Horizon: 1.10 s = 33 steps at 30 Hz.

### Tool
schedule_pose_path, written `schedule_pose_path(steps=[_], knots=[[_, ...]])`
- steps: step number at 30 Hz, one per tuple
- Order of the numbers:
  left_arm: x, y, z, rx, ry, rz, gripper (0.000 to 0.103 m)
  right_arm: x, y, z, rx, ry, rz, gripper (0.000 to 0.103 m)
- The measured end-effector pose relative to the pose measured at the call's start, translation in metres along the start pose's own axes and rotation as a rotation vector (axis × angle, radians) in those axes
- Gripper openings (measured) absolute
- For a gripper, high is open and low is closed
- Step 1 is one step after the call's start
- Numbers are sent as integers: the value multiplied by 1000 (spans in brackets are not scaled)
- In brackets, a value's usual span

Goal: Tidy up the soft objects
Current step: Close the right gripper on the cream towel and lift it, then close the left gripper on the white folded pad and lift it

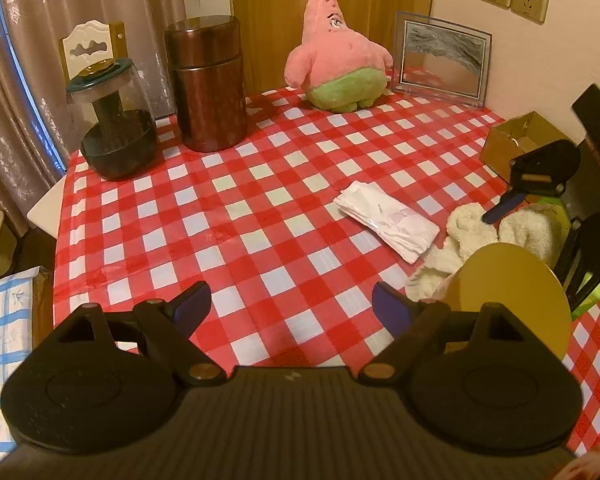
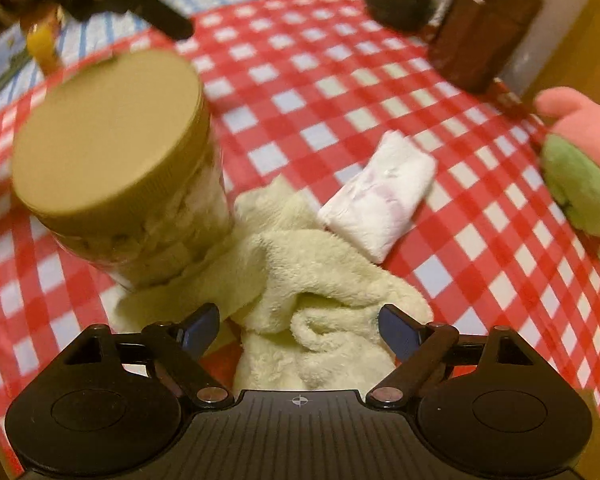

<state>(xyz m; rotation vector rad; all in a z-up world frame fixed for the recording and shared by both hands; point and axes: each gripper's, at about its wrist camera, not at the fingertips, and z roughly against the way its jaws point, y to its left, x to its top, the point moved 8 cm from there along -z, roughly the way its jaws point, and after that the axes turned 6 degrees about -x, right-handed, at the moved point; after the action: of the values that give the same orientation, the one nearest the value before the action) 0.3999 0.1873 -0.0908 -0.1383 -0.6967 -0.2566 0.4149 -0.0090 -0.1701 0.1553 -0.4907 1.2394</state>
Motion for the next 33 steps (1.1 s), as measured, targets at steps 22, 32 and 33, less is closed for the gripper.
schedule_pose_path(steps=[22, 32, 33], knots=[[44, -3, -30, -49, 63, -14, 86, -3, -62, 57, -234, -58, -199, 26], [85, -38, -86, -120, 171, 111, 86, -15, -126, 99, -366, -123, -508, 26], [86, -41, -96, -125, 193, 119, 86, -17, -131, 101, -374, -128, -532, 26]])
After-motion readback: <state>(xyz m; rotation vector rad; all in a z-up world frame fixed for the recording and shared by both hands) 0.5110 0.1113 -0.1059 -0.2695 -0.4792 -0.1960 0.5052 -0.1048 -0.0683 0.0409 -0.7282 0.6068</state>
